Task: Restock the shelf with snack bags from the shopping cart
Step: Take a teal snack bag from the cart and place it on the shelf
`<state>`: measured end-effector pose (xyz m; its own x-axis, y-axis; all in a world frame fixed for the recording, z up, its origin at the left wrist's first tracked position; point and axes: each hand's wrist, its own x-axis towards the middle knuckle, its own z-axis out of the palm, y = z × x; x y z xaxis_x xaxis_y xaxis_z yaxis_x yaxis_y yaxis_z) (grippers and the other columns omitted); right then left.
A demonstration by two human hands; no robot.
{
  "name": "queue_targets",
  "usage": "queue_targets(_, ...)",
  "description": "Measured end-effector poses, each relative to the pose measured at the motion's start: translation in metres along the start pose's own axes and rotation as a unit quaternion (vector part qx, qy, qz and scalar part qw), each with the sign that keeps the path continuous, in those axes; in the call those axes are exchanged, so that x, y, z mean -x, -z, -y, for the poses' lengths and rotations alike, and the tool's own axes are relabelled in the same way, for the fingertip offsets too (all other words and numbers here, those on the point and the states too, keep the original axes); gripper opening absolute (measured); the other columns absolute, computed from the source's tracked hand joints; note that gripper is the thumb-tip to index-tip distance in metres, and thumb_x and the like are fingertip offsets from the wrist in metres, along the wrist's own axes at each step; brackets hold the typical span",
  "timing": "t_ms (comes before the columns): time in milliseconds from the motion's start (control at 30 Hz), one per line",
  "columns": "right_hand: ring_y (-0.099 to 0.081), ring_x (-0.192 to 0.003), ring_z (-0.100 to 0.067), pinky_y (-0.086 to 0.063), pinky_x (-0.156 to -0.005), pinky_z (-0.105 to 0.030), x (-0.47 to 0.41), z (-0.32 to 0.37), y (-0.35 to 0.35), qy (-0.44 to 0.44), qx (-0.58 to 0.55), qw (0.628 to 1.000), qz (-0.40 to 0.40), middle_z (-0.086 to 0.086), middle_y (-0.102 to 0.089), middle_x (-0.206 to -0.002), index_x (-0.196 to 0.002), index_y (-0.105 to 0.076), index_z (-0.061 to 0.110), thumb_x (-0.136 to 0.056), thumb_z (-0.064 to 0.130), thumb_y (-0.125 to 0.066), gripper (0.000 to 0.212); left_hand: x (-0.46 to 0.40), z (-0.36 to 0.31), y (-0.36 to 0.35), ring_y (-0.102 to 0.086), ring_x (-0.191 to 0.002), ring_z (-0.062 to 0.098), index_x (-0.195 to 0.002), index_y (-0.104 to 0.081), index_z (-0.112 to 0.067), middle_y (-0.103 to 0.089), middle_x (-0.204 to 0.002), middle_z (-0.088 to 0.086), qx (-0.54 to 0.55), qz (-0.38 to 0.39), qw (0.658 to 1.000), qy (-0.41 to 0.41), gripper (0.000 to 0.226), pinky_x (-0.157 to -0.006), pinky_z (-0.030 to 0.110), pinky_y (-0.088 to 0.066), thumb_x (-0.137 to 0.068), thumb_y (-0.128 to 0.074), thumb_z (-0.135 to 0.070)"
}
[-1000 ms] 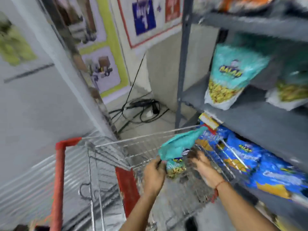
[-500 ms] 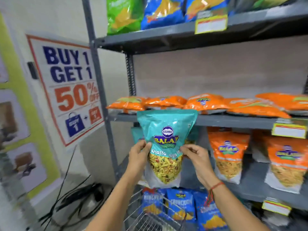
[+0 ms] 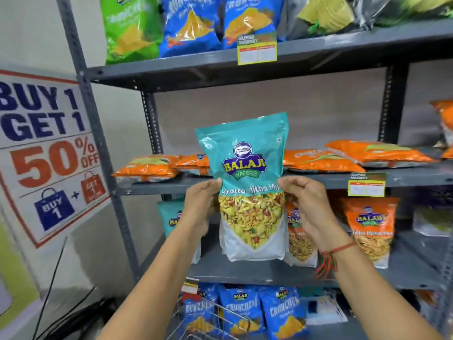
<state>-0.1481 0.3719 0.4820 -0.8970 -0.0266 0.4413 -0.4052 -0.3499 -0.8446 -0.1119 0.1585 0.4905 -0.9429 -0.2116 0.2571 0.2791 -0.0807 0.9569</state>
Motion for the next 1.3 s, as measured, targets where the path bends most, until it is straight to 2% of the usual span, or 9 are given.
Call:
queue_targets(167,-0.066,-0.058,-0.004,-0.050,-0.052,-0.013,-0.003,0.002,0.000,-0.004,-0.023,1.000,0.006,0.004,-0.073,-0.063,-0.080,-0.069,0.006,-0.081,0.001,-0.065,0.007,-0.004,-0.003,0.002,-0.069,-0.059,0.009,-0.091,-0.071,-0.011,-0.076,-0.079,0.001,-0.007,-0.016,1.000,-0.010,0.015,-0.049,0.018,-0.054,-0.090,-0.058,-0.018)
queue_targets(400,-0.064,-0.062,-0.005,-0.050,-0.055,-0.013,-0.009,-0.023,-0.001,-0.023,-0.006,1.000,0.008,0.002,-0.073,-0.069,-0.080,-0.071,0.009,-0.080,0.003,-0.068,0.007,-0.008,0.014,0.010,-0.065,-0.050,0.006,-0.087,-0.069,-0.010,-0.075,-0.065,-0.004,-0.008,-0.024,1.000,0.003,0.016,-0.044,0.016,-0.050,-0.092,-0.056,-0.016)
queue_targets(567,-0.062,-0.065,0.002,-0.044,-0.055,-0.011,-0.006,-0.076,0.006,-0.056,0.100,0.993,0.010,0.006,-0.073,-0.077,-0.079,-0.072,0.018,-0.083,0.010,-0.068,0.009,-0.013,0.063,0.030,-0.062,-0.067,0.018,-0.094,-0.069,-0.003,-0.069,-0.081,0.005,-0.050,-0.051,0.995,0.071,0.025,-0.067,0.031,-0.055,-0.088,-0.062,-0.026)
queue_targets(700,-0.069,-0.076,-0.003,-0.046,-0.060,-0.011,-0.002,-0.138,0.016,-0.096,0.168,0.981,0.005,0.003,-0.075,-0.084,-0.080,-0.073,0.019,-0.082,0.015,-0.070,0.005,-0.027,0.128,0.044,-0.067,-0.100,0.034,-0.092,-0.074,-0.012,-0.072,-0.108,0.021,-0.063,-0.085,0.985,0.139,0.019,-0.096,0.049,-0.053,-0.085,-0.066,-0.028)
queue_targets(767,-0.071,-0.082,-0.012,-0.048,-0.062,-0.014,-0.004,-0.169,0.022,-0.118,0.199,0.973,-0.001,0.002,-0.076,-0.084,-0.080,-0.074,0.017,-0.081,0.016,-0.071,0.003,-0.039,0.163,0.046,-0.066,-0.102,0.033,-0.091,-0.074,-0.008,-0.068,-0.112,0.024,-0.058,-0.111,0.978,0.165,0.019,-0.096,0.046,-0.052,-0.086,-0.066,-0.025)
queue_targets(933,-0.072,-0.075,-0.013,-0.059,-0.074,-0.042,-0.034,-0.240,0.039,-0.133,0.273,0.953,0.002,0.004,-0.076,-0.073,-0.067,-0.074,0.020,-0.079,0.013,-0.071,0.015,-0.090,0.250,0.048,-0.067,-0.090,0.035,-0.056,-0.072,-0.017,-0.072,-0.079,0.012,-0.038,-0.138,0.969,0.201,0.028,-0.084,0.049,-0.055,-0.083,-0.070,-0.024)
queue_targets(1033,-0.067,-0.068,0.003,-0.055,-0.069,-0.028,-0.057,-0.268,0.043,-0.131,0.288,0.949,-0.015,0.015,-0.074,-0.067,-0.064,-0.071,0.027,-0.081,0.012,-0.070,0.023,-0.117,0.272,0.040,-0.057,-0.076,0.024,-0.057,-0.063,-0.011,-0.061,-0.074,0.010,-0.011,-0.165,0.970,0.178,0.027,-0.078,0.042,-0.049,-0.083,-0.068,-0.012)
queue_targets(1133,-0.063,-0.065,0.011,-0.048,-0.062,-0.009,-0.077,-0.290,0.043,-0.118,0.288,0.950,-0.022,0.015,-0.071,-0.066,-0.068,-0.068,0.029,-0.083,0.008,-0.069,0.026,-0.140,0.293,0.040,-0.054,-0.085,0.024,-0.057,-0.061,-0.015,-0.058,-0.075,0.011,0.004,-0.170,0.973,0.154,0.033,-0.078,0.042,-0.046,-0.088,-0.062,-0.006)
queue_targets(1300,-0.069,-0.074,-0.009,-0.052,-0.068,-0.030,-0.098,-0.325,0.050,-0.136,0.290,0.947,-0.010,0.003,-0.075,-0.081,-0.073,-0.071,0.028,-0.082,0.013,-0.070,0.017,-0.173,0.329,0.055,-0.059,-0.083,0.024,-0.064,-0.067,-0.016,-0.067,-0.083,0.016,-0.037,-0.142,0.978,0.148,0.024,-0.074,0.045,-0.049,-0.078,-0.070,-0.034)
